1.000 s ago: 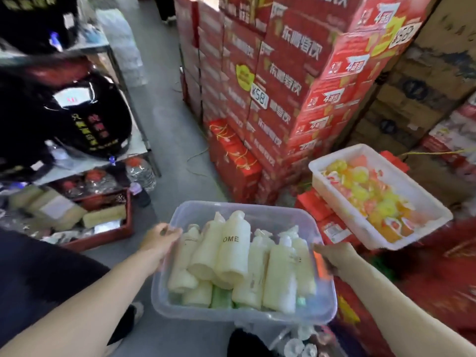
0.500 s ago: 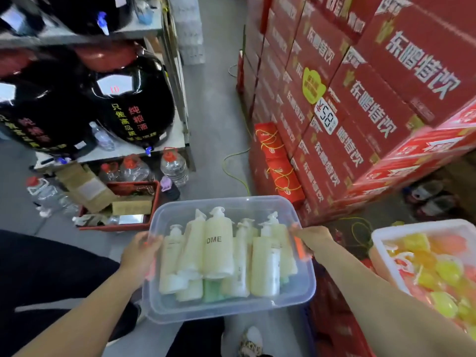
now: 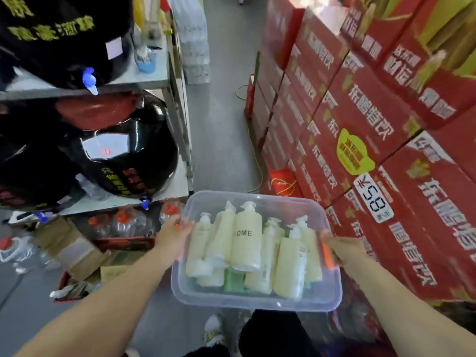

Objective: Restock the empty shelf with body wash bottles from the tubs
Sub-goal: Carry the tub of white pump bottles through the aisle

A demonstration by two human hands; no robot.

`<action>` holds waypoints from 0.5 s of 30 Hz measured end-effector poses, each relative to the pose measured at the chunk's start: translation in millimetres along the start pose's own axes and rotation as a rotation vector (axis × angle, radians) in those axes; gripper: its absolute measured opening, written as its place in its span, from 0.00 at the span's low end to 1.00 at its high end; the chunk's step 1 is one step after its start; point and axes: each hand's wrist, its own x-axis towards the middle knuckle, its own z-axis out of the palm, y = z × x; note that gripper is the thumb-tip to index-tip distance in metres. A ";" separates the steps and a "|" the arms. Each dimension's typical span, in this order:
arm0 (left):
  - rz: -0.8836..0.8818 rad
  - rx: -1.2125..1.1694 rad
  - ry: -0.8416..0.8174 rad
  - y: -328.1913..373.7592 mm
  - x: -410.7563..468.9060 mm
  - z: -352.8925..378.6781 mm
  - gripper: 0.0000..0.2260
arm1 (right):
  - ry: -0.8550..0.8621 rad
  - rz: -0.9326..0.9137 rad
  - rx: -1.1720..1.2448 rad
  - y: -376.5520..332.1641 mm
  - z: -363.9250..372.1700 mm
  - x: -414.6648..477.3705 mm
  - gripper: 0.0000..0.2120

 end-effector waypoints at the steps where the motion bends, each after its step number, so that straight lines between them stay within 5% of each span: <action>1: 0.005 -0.005 0.005 18.7 19.2 4.5 0.05 | 0.017 -0.001 0.030 -20.5 -0.8 13.4 0.21; 11: 0.027 0.023 0.066 151.1 217.6 59.2 0.05 | 0.004 -0.059 0.094 -223.3 13.4 185.7 0.25; 15: 0.009 0.048 0.105 203.5 284.1 64.3 0.05 | -0.009 -0.096 0.066 -308.3 14.9 223.7 0.19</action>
